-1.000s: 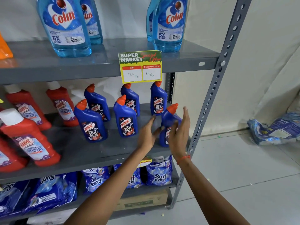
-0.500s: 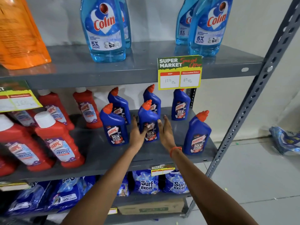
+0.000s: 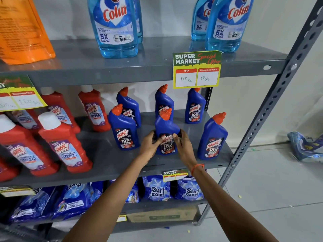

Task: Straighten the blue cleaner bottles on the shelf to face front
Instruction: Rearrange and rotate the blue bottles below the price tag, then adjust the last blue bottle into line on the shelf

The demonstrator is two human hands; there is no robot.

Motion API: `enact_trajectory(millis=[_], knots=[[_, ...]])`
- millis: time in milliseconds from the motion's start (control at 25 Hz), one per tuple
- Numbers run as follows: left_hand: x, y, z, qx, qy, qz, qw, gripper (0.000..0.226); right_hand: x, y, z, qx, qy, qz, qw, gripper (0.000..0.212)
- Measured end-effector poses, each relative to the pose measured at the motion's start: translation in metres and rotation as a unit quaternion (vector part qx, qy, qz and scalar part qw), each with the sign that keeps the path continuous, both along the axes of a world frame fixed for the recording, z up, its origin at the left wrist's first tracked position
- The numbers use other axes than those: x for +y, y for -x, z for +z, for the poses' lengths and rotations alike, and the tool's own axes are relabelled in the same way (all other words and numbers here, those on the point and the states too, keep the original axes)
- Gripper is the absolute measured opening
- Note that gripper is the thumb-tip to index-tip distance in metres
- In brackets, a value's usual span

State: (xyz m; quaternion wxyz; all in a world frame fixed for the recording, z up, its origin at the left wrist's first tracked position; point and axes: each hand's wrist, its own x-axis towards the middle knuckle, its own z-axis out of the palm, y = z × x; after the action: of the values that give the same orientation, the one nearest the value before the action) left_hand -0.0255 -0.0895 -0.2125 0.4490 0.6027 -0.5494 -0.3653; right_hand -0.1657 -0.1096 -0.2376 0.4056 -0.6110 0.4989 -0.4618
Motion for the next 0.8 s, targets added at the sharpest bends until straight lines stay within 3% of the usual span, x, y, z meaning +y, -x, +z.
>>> enact_trajectory(millis=[440,560,680,800], knots=[[0.031,0.01,0.005,-0.041,-0.016,-0.031,0.999,0.039,0.033,0.016,-0.005,-0.002,0.011,-0.005,1.0,0.03],[0.033,0.006,0.006,-0.047,-0.02,-0.052,0.997,0.053,0.038,0.011,-0.001,0.007,0.017,-0.051,0.999,0.048],[0.038,0.002,0.027,-0.095,0.073,0.007,0.993,0.067,0.044,-0.006,0.035,0.004,0.126,-0.136,0.983,0.058],[0.04,-0.01,0.059,-0.129,0.218,0.088,0.963,0.063,0.045,-0.04,0.081,0.021,0.255,-0.125,0.959,0.051]])
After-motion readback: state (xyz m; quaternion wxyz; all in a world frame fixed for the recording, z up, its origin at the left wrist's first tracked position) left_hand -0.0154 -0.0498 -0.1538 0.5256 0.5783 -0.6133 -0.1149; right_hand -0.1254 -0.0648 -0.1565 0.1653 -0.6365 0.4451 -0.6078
